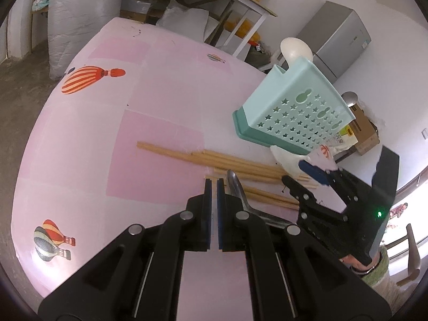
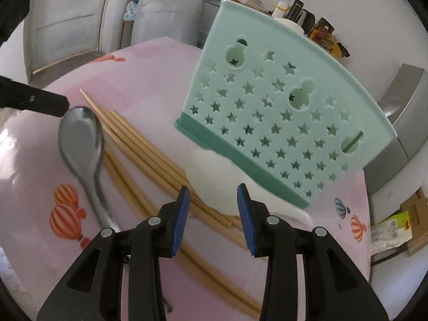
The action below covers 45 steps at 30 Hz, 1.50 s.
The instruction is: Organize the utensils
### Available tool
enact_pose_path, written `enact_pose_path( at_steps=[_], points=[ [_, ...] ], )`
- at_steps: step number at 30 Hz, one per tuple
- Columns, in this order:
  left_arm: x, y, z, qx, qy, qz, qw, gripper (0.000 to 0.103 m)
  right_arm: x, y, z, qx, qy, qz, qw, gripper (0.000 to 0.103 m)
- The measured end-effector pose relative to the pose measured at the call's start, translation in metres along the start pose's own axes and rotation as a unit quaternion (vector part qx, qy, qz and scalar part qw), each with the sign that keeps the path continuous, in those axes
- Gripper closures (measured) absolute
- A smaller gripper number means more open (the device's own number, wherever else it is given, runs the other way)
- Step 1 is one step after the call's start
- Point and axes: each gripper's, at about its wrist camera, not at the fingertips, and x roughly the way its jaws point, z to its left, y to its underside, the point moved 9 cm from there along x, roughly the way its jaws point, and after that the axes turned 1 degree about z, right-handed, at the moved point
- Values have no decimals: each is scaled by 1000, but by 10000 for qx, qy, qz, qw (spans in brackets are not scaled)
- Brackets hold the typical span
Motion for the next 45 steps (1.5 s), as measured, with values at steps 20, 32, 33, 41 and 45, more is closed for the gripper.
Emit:
enact_pose_path(
  at_steps=[20, 32, 33, 41, 45],
  points=[
    [0, -2, -6, 114, -88, -4, 9999, 97, -15, -18, -16, 493, 283, -322, 9979, 96],
    [-7, -6, -13, 204, -96, -99, 9997, 74, -65, -21, -76, 1905, 140, -937, 9771, 99],
    [-7, -6, -14, 224, -96, -105, 9996, 71, -70, -19, -85, 2062, 128, -993, 9734, 99],
    [4, 1, -23, 382, -92, 144, 9991, 61, -96, 5, -145, 3175, -83, -1240, 9401, 100],
    [16, 7, -21, 338, -186, 348, 9987, 61, -99, 15, -159, 3562, -206, -1308, 9250, 100]
  ],
)
